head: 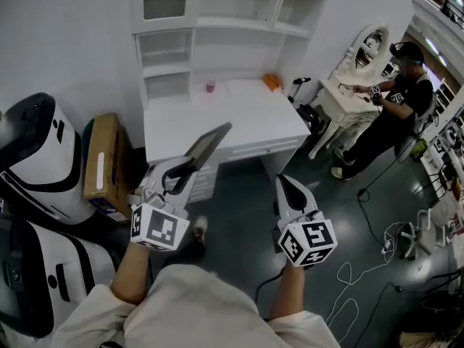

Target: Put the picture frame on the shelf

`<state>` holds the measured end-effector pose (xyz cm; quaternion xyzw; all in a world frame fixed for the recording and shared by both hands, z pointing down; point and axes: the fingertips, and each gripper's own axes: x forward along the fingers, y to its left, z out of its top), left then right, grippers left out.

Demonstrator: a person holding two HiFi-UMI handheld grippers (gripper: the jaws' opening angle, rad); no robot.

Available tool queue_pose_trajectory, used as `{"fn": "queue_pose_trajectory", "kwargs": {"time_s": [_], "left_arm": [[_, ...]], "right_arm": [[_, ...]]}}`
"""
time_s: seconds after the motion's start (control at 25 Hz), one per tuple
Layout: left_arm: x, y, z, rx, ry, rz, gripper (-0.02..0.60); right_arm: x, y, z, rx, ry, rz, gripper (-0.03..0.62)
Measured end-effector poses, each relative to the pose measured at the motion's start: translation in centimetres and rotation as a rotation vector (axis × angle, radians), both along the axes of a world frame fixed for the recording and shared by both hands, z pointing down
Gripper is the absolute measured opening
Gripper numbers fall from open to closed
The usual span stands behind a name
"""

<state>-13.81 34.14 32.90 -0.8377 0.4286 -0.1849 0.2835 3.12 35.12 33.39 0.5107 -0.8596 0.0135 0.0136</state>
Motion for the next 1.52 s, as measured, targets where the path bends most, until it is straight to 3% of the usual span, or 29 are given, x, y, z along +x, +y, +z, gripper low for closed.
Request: {"fn": "queue_pose_trajectory", "kwargs": {"time_s": [0.52,0.88,1.12,1.52], "left_arm": [[2.0,-8.7,0.2,0.008,0.029,0.002,0.034],[4.4,-20.2,1.2,-0.005,0.026,0.022,0.034],[4.8,-27.8,0.7,-0.008,0.024,0.026,0.034],[4.6,-36.9,0.2,-0.016,0.009,0.036,0.034]], "right_arm": [[1.8,-7.9,1.1,-0.030,0.041,-0.015,0.003],[3.6,-18.6,1.7,-0.023,0.082,-0.019,0.003],[4.4,-26.1,1.1,-0.023,0.043,-0.001,0.003],[3.5,-35.5,0.6,-0.030,0.057,-0.011,0.003]]}}
